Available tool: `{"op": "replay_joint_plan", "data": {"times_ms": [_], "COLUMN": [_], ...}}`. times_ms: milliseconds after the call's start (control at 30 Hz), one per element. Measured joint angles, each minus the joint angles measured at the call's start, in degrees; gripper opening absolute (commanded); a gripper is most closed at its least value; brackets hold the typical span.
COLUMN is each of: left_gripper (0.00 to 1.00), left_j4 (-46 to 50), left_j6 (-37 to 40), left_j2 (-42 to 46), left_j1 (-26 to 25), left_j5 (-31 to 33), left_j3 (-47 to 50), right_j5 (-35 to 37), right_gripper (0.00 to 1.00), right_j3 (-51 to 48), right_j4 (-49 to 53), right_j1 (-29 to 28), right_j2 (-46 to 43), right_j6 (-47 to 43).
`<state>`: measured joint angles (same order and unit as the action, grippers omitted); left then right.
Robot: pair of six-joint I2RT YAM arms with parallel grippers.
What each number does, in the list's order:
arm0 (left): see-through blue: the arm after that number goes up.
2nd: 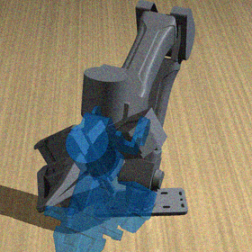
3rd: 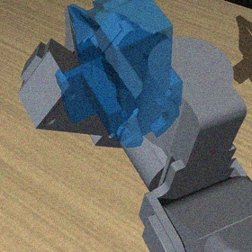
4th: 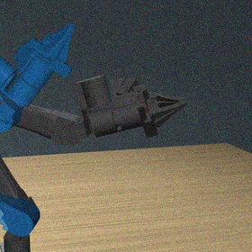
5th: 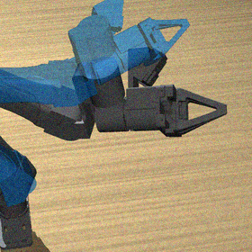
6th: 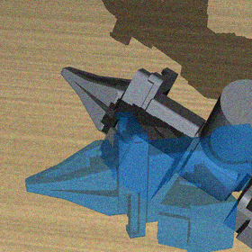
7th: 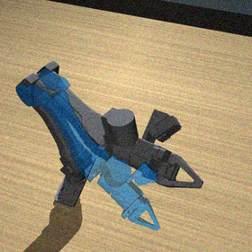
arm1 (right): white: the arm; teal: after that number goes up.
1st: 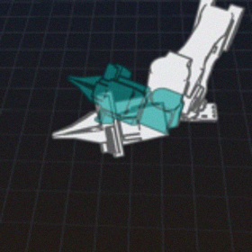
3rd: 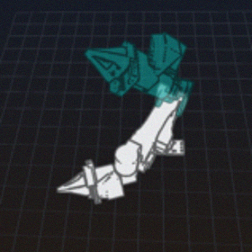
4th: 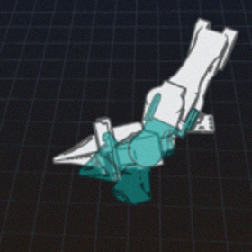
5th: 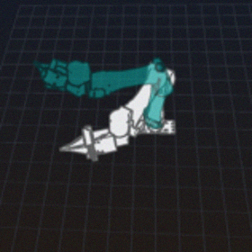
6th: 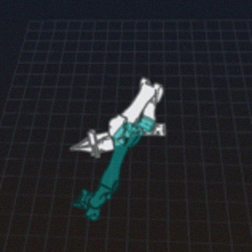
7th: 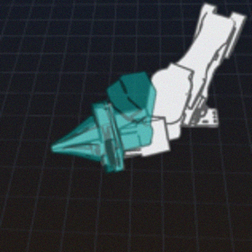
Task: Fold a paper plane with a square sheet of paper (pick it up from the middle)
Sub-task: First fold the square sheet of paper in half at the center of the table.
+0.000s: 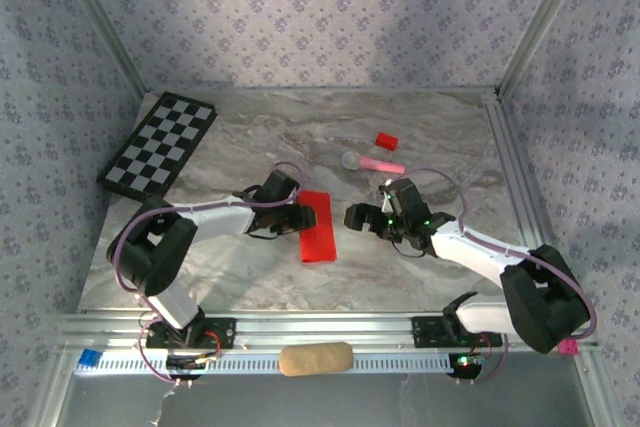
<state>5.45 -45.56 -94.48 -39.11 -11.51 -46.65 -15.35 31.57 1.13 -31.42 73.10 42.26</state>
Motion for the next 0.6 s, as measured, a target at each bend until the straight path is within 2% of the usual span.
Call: {"op": "replay_joint_plan", "data": {"times_ms": [600], "left_gripper": [0.51], "left_j4": [0.37], "left_j6": [-1.09], "left_j2": [0.13], "left_j1": [0.0], "left_j5": [1.29], "left_j3": [0.26], "right_j5": [0.83], "right_gripper": [1.0], "right_j3": [0.68], "right_j4": [0.48], "right_j1": [-0.9], "right_j2": [1.49], "right_j6": [0.02]}}
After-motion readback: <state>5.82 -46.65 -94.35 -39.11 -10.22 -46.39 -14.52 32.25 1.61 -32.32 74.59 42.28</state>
